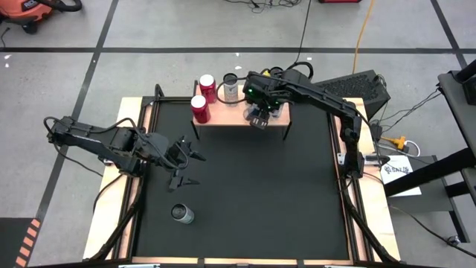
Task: Place canned beverage on shelf
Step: Put the blue soda can on the shelf aligned with the other blue soda can
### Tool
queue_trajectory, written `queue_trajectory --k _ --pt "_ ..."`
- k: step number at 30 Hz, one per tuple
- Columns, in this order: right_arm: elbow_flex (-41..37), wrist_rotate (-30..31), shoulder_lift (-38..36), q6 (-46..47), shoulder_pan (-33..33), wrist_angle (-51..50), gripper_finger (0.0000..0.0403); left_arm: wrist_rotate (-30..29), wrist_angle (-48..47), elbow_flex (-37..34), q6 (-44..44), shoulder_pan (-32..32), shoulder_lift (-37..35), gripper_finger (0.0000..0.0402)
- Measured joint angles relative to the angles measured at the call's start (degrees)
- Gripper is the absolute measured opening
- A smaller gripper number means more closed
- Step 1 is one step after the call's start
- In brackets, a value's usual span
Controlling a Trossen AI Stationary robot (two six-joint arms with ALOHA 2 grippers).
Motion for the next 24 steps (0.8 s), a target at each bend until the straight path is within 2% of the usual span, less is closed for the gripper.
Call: queue_trajectory --k 5,9,13,24 --pt "-0.02 0.30 0.95 -1.17 -0.05 -0.91 0.0196 0.00 0.00 0.00 0.02 0.00 0.00 0.0391" --pt "-0.02 4.23 0.91 -1.35 -0.05 0.01 0.0196 0.00 -0.04 0.00 0.02 0.00 0.00 0.0391" --pt "-0.02 1.73 0.90 -1.48 -0.59 -1.91 0.0196 0.00 -0.06 0.00 0.04 0.00 0.00 0.0391" --pt "-0.02 1.51 0.90 -2.10 -0.52 -1.78 0.0199 0.00 -0.07 0.00 0.07 0.00 0.00 0.0391"
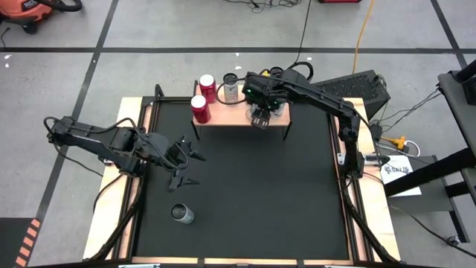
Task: Place canned beverage on shelf
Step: Put the blue soda can on the shelf aligned with the other blue soda can
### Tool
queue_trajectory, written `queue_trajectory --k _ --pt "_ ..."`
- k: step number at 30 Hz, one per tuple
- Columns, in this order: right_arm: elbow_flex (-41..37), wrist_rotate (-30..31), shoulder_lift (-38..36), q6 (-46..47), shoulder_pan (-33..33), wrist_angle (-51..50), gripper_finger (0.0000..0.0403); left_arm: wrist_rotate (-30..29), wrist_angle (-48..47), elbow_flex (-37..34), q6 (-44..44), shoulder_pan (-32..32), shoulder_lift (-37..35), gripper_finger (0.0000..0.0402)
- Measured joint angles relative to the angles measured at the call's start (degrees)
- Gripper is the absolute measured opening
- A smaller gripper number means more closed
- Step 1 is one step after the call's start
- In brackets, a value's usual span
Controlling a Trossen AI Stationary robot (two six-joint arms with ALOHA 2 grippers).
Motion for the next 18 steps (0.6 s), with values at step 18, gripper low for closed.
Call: queue_trajectory --k 18 --pt "0.00 -1.74 0.00 -0.16 -0.07 0.60 0.0242 0.00 0.00 0.00 0.02 -0.01 0.00 0.0391"
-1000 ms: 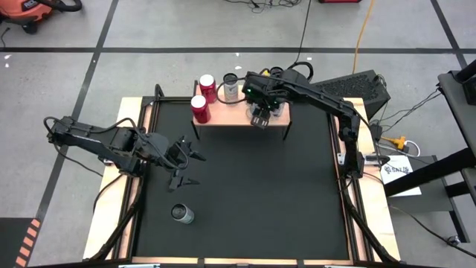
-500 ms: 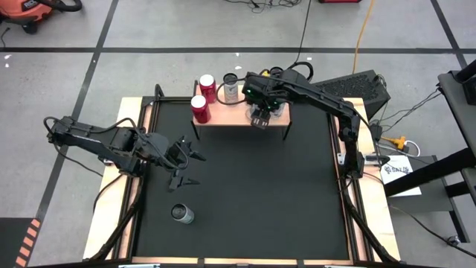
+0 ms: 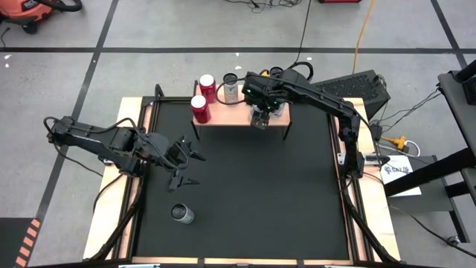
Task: Place canned beverage on shelf
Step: Put the blue soda can on the shelf aligned with the other blue soda can
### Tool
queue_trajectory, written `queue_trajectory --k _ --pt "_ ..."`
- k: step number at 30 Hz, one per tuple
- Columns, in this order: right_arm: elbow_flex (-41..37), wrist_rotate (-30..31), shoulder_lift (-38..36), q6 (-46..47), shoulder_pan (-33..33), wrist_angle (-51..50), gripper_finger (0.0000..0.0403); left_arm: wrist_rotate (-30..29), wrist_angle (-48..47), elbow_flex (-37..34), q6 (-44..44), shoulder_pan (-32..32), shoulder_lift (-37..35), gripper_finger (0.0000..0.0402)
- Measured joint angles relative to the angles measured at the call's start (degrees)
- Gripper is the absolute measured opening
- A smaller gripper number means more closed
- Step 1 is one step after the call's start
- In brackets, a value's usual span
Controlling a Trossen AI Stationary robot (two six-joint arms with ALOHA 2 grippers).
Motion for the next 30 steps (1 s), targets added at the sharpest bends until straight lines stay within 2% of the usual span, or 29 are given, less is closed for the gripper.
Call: queue_trajectory --k 10,15,30 --pt "0.00 0.08 0.00 -0.16 -0.04 3.82 0.0242 0.02 0.01 0.00 -0.03 -0.01 0.00 0.0391" --pt "0.00 0.24 0.00 -1.61 -0.04 1.77 0.0242 0.02 0.00 0.00 -0.07 0.00 0.00 0.0391" --pt "0.00 0.47 0.00 -1.90 -0.30 4.08 0.0242 0.02 0.02 0.00 -0.09 -0.01 0.00 0.0391"
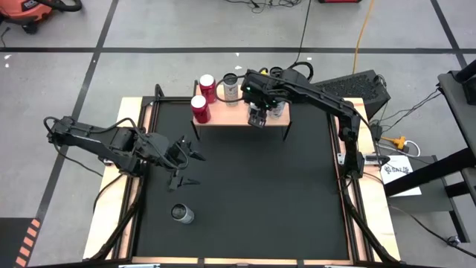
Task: Place canned beverage on shelf
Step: Put the blue soda can on the shelf aligned with the other blue soda can
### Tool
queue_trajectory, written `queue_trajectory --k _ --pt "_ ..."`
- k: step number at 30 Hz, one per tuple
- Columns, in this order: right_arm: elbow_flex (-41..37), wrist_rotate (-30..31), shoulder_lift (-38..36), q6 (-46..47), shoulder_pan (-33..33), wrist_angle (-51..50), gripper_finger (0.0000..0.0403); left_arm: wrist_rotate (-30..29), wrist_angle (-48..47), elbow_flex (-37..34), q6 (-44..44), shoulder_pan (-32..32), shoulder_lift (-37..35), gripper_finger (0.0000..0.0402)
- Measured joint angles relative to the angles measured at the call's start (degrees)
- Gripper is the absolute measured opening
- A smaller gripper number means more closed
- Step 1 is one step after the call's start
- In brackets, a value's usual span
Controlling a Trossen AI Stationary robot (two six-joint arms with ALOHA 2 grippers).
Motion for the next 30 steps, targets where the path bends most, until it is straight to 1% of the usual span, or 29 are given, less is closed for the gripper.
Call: queue_trajectory --k 9,14,21,24,26,30 --pt "0.02 0.18 1.58 -0.14 -0.77 0.19 0.0243 0.02 -0.04 0.00 -0.02 0.00 -0.02 0.0391" --pt "0.04 2.80 1.70 -0.52 -0.72 0.04 0.0243 0.07 -0.07 0.00 -0.02 0.00 -0.02 0.0391" --pt "0.04 2.65 1.73 -0.62 -0.72 0.02 0.0243 0.37 -0.11 0.00 -0.04 0.00 -0.02 0.0391" --pt "0.04 1.04 1.73 -0.48 -0.72 0.03 0.0243 0.37 -0.12 0.00 -0.04 0.00 -0.02 0.0391" --pt "0.04 1.01 1.73 -0.52 -0.72 0.03 0.0243 0.37 -0.11 0.00 -0.04 0.00 -0.02 0.0391" --pt "0.04 0.87 1.73 -0.17 -0.72 0.03 0.0256 0.37 -0.11 0.00 -0.04 0.00 -0.02 0.0391"
